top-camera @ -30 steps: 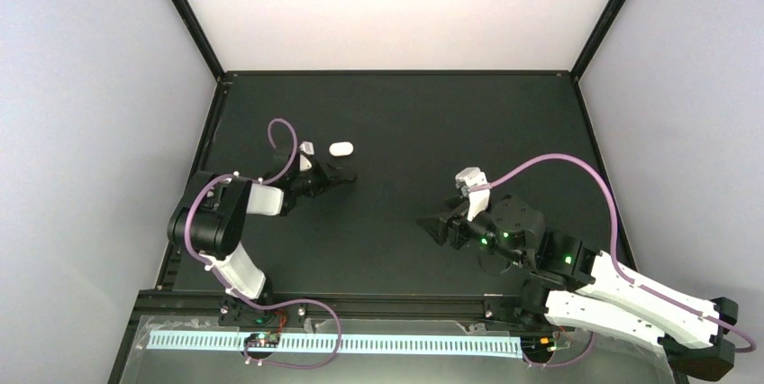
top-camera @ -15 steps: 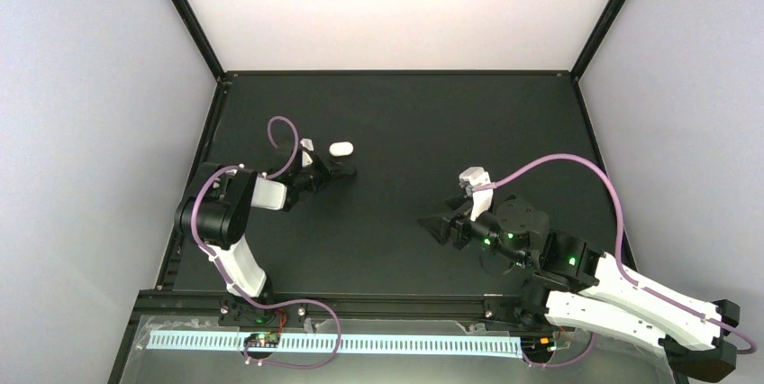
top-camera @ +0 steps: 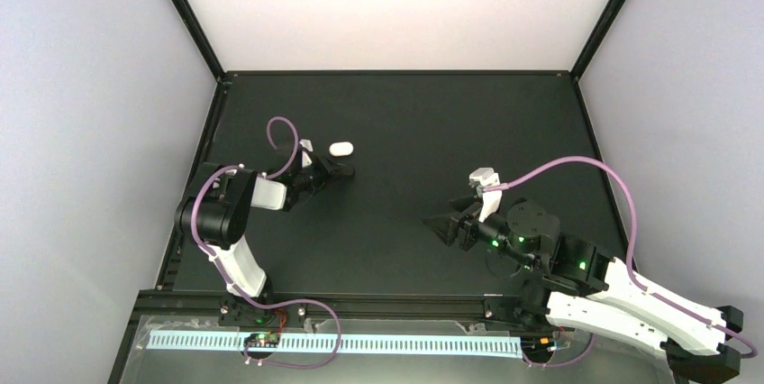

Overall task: Insert the wireless bluetooth earbuds into the charging case
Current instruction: Place the charging case at the center of the board.

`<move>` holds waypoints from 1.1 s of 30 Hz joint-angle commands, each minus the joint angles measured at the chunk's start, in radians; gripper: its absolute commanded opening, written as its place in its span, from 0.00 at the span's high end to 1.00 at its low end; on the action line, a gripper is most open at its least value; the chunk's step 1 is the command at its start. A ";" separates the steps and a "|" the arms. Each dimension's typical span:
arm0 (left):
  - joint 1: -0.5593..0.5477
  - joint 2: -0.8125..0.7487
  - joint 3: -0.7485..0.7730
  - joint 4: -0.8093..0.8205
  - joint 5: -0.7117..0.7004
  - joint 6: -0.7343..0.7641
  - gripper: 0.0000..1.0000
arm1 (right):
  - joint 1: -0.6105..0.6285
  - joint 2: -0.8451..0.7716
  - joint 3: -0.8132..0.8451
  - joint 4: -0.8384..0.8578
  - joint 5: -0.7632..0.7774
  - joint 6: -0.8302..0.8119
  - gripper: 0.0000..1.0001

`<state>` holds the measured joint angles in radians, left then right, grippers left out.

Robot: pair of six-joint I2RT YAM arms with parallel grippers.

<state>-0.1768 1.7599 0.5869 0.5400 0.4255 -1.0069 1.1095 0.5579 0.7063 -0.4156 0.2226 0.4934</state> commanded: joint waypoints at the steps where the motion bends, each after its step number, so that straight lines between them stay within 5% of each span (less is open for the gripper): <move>1: 0.008 -0.007 -0.001 -0.073 -0.043 0.036 0.68 | 0.003 -0.008 0.008 -0.018 0.016 0.015 0.21; 33: 0.002 -0.156 -0.003 -0.317 -0.171 0.184 0.41 | 0.003 -0.035 -0.011 -0.032 0.017 0.031 0.21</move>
<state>-0.1768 1.6348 0.5789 0.3691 0.3408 -0.8825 1.1095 0.5335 0.7059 -0.4500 0.2260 0.5163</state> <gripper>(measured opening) 0.578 0.789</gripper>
